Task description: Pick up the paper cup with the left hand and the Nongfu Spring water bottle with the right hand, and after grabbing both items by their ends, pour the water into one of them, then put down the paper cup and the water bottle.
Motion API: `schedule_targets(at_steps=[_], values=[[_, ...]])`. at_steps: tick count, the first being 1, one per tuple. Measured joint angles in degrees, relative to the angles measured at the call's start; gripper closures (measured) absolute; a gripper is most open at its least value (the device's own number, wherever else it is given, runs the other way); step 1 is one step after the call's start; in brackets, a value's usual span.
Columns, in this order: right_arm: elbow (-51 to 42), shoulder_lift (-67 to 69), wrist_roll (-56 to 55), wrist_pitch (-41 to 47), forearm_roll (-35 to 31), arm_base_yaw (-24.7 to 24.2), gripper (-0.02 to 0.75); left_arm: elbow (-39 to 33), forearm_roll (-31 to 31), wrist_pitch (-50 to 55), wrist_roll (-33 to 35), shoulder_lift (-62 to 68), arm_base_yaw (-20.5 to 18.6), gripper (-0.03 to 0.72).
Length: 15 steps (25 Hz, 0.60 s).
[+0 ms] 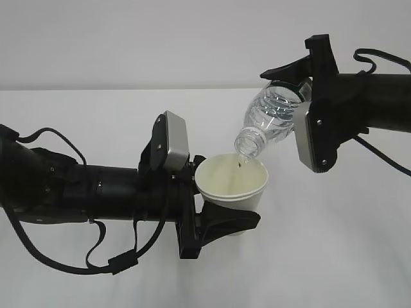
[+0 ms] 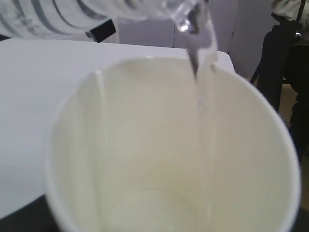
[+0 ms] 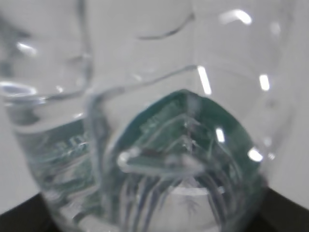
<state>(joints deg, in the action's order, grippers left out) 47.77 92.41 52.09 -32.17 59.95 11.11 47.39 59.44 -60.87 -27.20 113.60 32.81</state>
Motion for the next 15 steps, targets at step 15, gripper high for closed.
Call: schedule_targets(at_steps=[15], values=[[0.0,0.0,0.0,-0.12,0.0,0.0,0.246,0.0,3.61,-0.78,-3.94,0.0,0.0,0.207]])
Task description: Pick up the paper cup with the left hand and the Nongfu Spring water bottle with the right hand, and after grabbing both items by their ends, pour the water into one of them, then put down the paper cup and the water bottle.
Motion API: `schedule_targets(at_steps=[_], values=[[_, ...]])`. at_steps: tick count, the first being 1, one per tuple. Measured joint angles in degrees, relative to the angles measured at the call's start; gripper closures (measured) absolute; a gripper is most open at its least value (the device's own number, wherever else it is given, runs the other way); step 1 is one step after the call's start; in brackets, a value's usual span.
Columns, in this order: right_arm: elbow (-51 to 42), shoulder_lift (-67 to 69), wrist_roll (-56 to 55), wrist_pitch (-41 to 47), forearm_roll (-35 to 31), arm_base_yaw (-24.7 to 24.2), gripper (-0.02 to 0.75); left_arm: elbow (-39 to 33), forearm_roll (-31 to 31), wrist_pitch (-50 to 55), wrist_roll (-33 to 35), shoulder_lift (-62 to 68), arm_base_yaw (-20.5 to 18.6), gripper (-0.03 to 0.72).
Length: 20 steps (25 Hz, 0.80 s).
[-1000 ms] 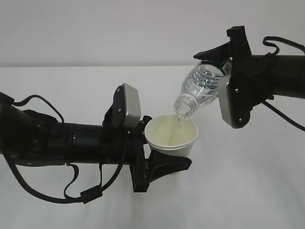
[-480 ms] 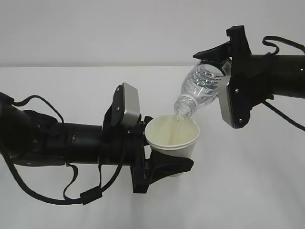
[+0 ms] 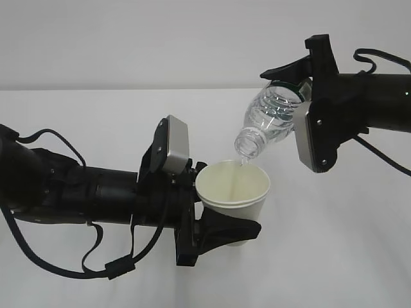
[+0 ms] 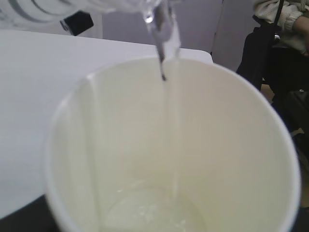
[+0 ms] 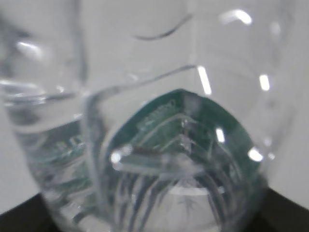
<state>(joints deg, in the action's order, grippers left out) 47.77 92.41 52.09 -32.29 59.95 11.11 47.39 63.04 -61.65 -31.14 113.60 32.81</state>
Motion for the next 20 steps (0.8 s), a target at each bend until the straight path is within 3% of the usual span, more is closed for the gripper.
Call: schedule_targets(at_steps=[20], values=[[0.0,0.0,0.0,-0.51,0.0,0.0,0.246,0.0,1.07,0.0,-0.09,0.0,0.0,0.208]])
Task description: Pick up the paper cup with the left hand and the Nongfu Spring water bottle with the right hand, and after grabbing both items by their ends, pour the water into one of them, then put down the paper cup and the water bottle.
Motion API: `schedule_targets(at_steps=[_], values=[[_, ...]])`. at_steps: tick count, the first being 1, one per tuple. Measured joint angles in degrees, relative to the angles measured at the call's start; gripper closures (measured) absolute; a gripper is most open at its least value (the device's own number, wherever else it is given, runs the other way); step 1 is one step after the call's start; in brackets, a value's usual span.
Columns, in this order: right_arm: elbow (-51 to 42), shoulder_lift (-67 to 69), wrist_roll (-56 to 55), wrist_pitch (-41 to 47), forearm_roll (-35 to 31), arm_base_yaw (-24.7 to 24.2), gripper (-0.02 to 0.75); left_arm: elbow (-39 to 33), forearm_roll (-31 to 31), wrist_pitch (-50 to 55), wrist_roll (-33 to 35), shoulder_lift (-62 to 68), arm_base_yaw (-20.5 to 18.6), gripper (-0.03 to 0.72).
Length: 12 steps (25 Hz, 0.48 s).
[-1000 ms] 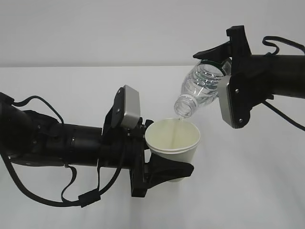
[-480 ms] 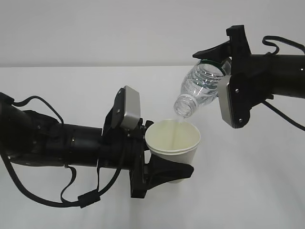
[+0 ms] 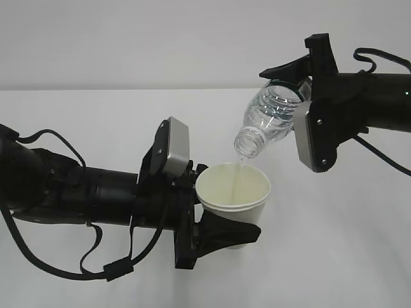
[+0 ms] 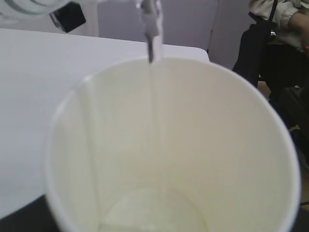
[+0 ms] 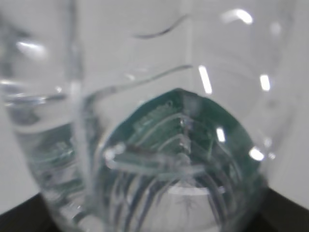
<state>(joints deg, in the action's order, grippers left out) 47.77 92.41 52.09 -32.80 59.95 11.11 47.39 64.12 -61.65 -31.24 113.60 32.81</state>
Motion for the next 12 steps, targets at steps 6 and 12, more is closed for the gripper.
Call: schedule_targets(at_steps=[6,12], values=[[0.0,0.0,0.0,-0.22,0.0,0.0,0.246,0.0,0.0,0.0,0.0,0.0,0.0,0.208],[0.0,0.0,0.03,-0.22,0.0,0.0,0.246,0.0,0.08,0.0,0.0,0.0,0.0,0.208]])
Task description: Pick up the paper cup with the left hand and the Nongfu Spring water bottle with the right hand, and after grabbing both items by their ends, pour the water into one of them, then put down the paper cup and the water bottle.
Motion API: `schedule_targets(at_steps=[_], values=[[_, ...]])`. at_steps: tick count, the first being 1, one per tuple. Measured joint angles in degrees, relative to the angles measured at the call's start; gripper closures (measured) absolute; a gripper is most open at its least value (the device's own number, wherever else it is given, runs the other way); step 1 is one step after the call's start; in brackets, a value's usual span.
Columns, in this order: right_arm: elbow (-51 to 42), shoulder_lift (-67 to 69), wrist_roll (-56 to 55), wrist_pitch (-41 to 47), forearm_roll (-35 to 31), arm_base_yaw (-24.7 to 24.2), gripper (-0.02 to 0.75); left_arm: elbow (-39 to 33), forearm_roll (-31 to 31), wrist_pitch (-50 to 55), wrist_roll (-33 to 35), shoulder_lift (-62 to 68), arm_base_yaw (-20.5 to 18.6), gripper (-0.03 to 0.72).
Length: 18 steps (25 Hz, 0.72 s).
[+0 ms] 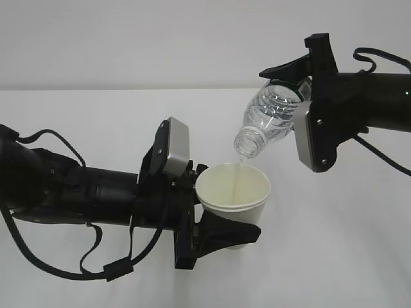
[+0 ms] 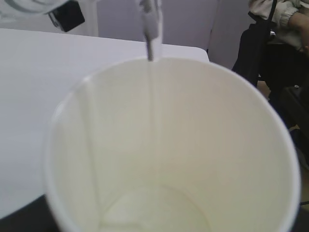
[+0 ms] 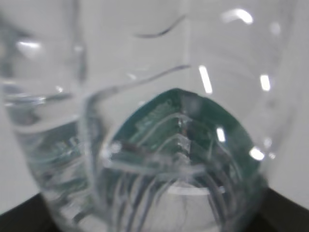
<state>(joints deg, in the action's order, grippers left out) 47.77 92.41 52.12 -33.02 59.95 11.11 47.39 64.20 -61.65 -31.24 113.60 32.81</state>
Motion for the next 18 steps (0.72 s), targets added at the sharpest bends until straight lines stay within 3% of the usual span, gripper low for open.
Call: schedule_targets(at_steps=[18], values=[[0.0,0.0,0.95,-1.33,0.0,0.0,0.246,0.0,0.16,0.0,0.0,0.0,0.0,0.208]])
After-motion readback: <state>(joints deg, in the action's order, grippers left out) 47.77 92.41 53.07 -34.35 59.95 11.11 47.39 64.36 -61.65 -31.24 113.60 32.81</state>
